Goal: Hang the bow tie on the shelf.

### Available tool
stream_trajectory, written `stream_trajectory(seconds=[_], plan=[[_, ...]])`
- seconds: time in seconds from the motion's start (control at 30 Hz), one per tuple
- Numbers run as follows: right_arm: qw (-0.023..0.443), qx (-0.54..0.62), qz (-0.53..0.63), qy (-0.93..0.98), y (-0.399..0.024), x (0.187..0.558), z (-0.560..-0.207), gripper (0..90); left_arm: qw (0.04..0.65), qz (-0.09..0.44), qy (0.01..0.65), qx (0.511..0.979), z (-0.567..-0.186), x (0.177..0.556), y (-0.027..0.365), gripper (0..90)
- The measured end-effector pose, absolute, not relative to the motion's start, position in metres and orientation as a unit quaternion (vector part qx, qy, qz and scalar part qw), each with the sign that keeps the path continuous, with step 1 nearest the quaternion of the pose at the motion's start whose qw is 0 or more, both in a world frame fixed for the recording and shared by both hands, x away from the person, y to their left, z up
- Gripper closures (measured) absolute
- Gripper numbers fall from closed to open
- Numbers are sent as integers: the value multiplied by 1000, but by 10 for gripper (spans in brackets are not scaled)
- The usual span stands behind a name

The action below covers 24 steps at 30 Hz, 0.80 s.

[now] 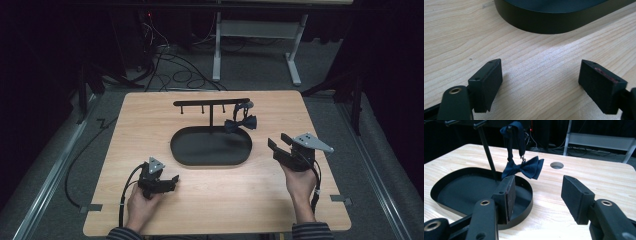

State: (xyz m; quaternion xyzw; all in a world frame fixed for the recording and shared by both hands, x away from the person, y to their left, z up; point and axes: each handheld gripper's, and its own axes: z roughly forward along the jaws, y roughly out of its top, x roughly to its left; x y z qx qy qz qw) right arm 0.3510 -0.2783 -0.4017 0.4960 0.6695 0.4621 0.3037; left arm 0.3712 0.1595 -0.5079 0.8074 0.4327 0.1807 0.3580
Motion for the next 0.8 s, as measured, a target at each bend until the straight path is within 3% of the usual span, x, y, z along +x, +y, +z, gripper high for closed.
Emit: stream_trajectory(seconds=[0.8], plan=[[293, 503, 470, 663, -283, 330, -412, 473, 358, 181, 433, 807, -508, 371, 159, 198]])
